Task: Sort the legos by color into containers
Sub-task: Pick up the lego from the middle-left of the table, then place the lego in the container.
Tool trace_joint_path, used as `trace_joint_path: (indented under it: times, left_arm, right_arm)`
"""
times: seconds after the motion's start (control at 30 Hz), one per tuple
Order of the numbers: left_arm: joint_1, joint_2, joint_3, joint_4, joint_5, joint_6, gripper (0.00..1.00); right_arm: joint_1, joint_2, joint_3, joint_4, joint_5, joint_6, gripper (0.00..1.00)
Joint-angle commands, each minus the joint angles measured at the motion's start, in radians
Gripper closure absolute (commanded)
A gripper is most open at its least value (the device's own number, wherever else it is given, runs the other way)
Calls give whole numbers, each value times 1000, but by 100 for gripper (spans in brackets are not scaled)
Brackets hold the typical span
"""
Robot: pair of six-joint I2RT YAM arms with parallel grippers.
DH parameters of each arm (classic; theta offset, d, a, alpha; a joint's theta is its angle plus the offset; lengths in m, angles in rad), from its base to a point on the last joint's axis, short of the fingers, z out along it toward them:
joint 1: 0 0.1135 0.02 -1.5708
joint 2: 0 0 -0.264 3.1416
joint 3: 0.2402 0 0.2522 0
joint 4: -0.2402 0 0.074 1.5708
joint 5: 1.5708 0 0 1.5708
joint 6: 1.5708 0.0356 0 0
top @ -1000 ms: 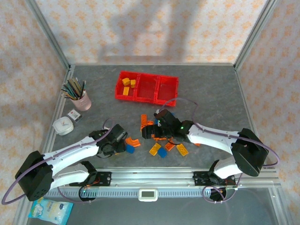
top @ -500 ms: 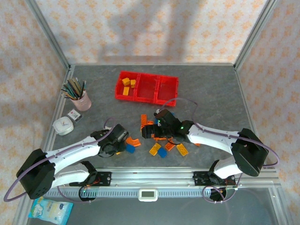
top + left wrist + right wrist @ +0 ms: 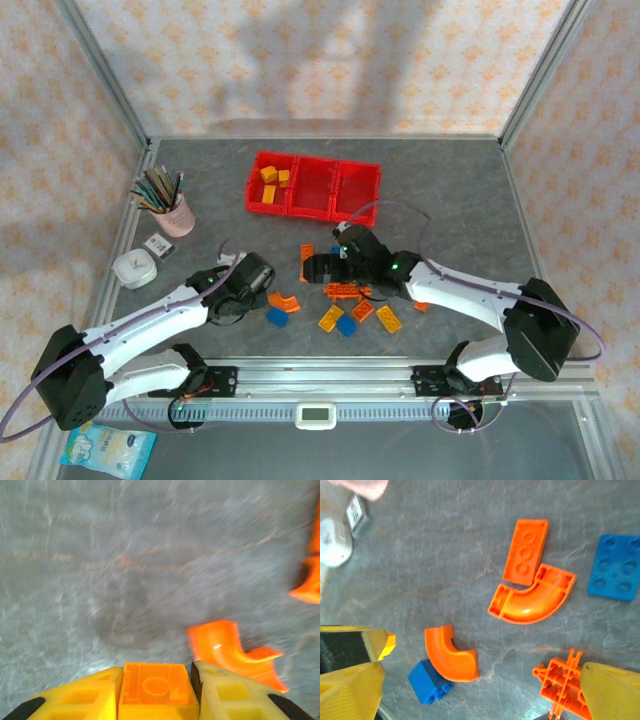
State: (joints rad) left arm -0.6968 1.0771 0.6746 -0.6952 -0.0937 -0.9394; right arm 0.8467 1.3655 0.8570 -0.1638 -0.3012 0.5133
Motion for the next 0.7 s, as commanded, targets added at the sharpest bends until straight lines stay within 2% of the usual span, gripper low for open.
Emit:
trace_joint_path:
  times: [0.0, 0.17, 0.3, 0.5, 0.67]
  left_arm:
    - [49, 33, 123, -23, -98, 83, 63]
    - [193, 183, 340, 54, -128, 238, 63]
    - [283, 360, 535, 134, -115, 329, 63]
    - [370, 661, 820, 172, -111, 394, 64]
    - [389, 894, 1054, 208, -105, 426, 64]
  right_arm:
    - [-48, -34, 42, 0, -4, 11, 0]
    - [-117, -16, 91, 4, 4, 3, 0]
    - [-170, 37, 162, -3, 4, -2, 0]
    - [-218, 83, 205, 37, 27, -3, 0]
    - [-254, 109, 219, 51, 25, -8, 0]
